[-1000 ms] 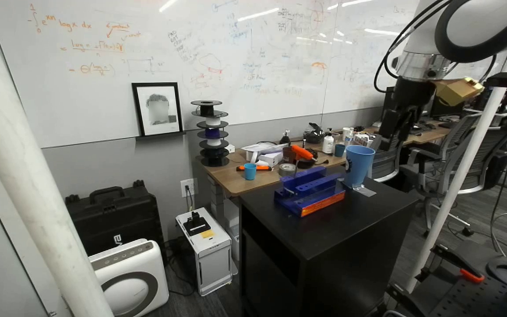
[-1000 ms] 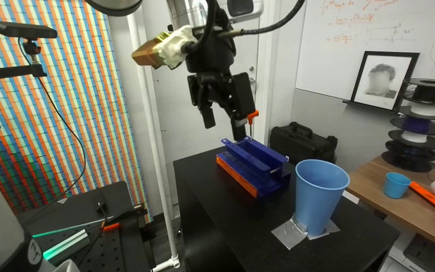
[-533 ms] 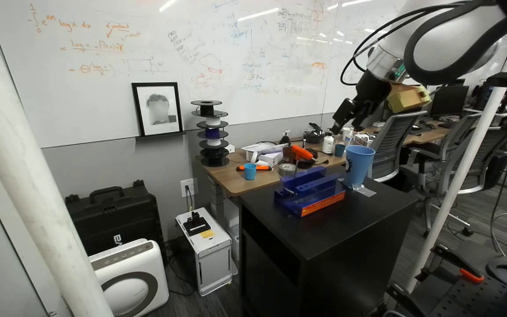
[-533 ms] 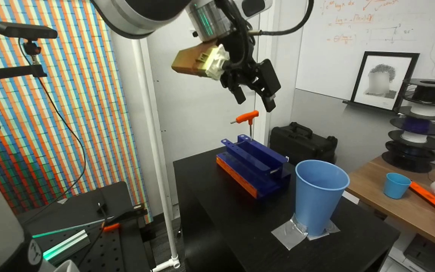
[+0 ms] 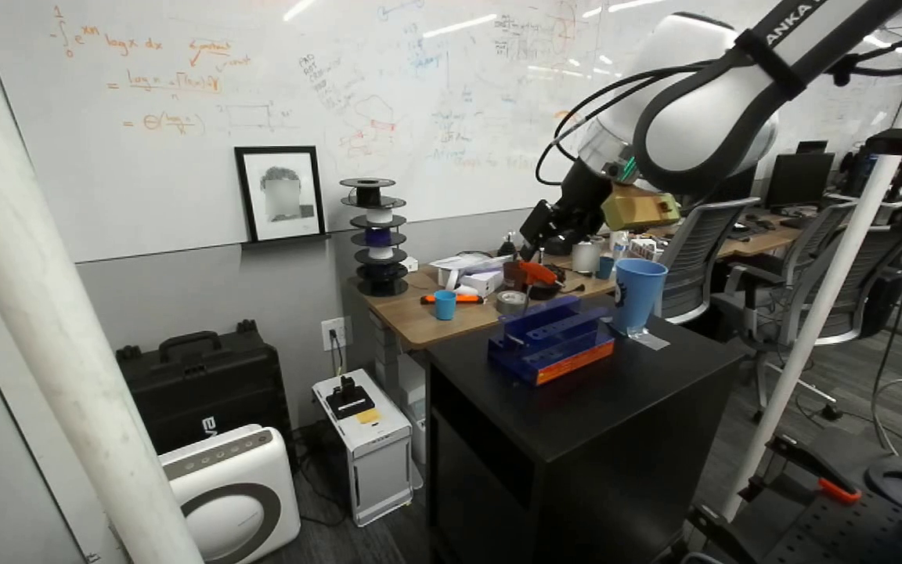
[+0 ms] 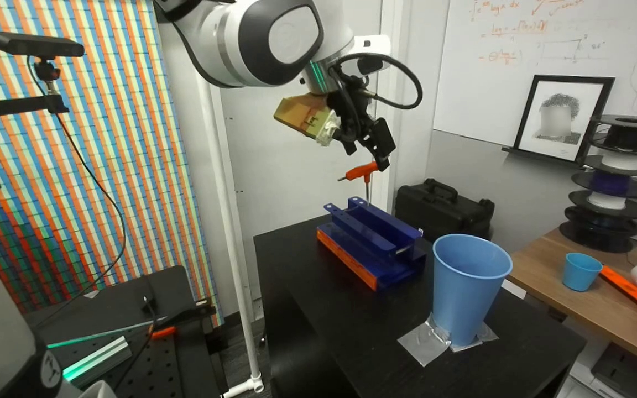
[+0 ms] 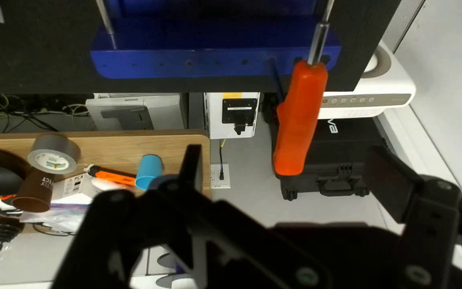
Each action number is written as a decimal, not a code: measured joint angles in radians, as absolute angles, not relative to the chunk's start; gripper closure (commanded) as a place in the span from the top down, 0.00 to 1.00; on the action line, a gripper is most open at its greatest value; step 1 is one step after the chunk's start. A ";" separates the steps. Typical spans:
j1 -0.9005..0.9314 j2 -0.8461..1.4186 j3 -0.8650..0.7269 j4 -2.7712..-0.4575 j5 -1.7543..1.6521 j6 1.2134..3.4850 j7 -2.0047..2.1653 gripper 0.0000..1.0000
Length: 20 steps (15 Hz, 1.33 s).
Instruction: Remove the wrench from the toolbox and place it in the blue cup next to the toolbox
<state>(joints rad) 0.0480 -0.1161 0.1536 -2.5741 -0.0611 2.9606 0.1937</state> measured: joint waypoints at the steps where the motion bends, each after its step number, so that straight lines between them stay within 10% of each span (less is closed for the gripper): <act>1: 0.045 -0.087 0.157 -2.554 -0.072 2.960 0.213 0.97; 2: 0.041 -0.060 0.157 -2.535 -0.082 2.957 0.228 0.74; 12: 0.049 0.063 0.146 -2.429 -0.080 2.876 0.276 0.06; 20: 0.063 0.059 0.143 -2.394 0.003 2.846 0.230 0.06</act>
